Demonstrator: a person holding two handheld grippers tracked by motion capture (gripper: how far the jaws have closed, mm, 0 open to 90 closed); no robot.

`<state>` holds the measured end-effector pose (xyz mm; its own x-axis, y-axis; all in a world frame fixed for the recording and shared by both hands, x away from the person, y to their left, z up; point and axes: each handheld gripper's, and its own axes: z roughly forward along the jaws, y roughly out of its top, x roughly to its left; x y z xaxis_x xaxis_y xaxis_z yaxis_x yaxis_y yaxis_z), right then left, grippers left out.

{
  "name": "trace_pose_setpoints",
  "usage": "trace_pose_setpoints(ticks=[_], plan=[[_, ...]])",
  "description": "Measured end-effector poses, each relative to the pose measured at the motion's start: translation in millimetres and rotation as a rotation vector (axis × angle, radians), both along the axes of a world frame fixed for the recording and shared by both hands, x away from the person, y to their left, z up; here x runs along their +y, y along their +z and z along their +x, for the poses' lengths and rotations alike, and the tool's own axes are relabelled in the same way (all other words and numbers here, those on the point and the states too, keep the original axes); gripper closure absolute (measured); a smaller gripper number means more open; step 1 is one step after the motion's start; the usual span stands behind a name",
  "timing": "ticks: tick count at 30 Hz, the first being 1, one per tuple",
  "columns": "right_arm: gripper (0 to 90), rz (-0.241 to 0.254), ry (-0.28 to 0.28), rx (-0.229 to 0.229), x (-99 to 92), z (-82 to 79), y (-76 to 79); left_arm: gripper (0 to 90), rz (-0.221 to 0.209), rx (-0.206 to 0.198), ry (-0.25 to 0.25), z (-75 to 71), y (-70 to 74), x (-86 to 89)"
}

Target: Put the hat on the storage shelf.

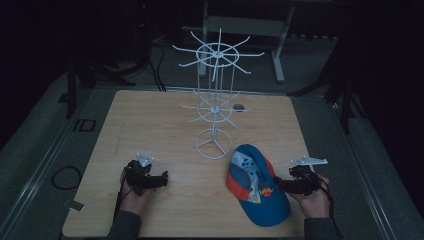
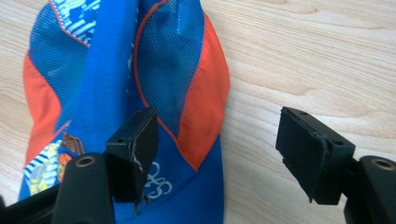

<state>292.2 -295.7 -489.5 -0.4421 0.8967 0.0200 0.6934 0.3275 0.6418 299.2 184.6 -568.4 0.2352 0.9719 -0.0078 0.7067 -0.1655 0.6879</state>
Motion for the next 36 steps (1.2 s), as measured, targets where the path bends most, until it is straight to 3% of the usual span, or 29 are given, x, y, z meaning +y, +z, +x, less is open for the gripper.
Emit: trace_pose_setpoints(ticks=[16, 25, 36], plan=[[27.3, 0.022, 0.027, -0.002, 14.3, 6.5, 17.0, 2.6, -0.003, -0.002, 0.002, 0.0, -0.2, -0.2], [20.6, 0.013, 0.052, -0.017, 28.8, 12.4, 26.7, 2.6, -0.003, -0.001, -0.002, 0.0, -0.1, -0.3], [19.6, 0.005, 0.085, -0.021, 45.4, 21.0, 34.5, 2.6, -0.001, -0.001, -0.005, 0.0, 0.0, -0.4]])
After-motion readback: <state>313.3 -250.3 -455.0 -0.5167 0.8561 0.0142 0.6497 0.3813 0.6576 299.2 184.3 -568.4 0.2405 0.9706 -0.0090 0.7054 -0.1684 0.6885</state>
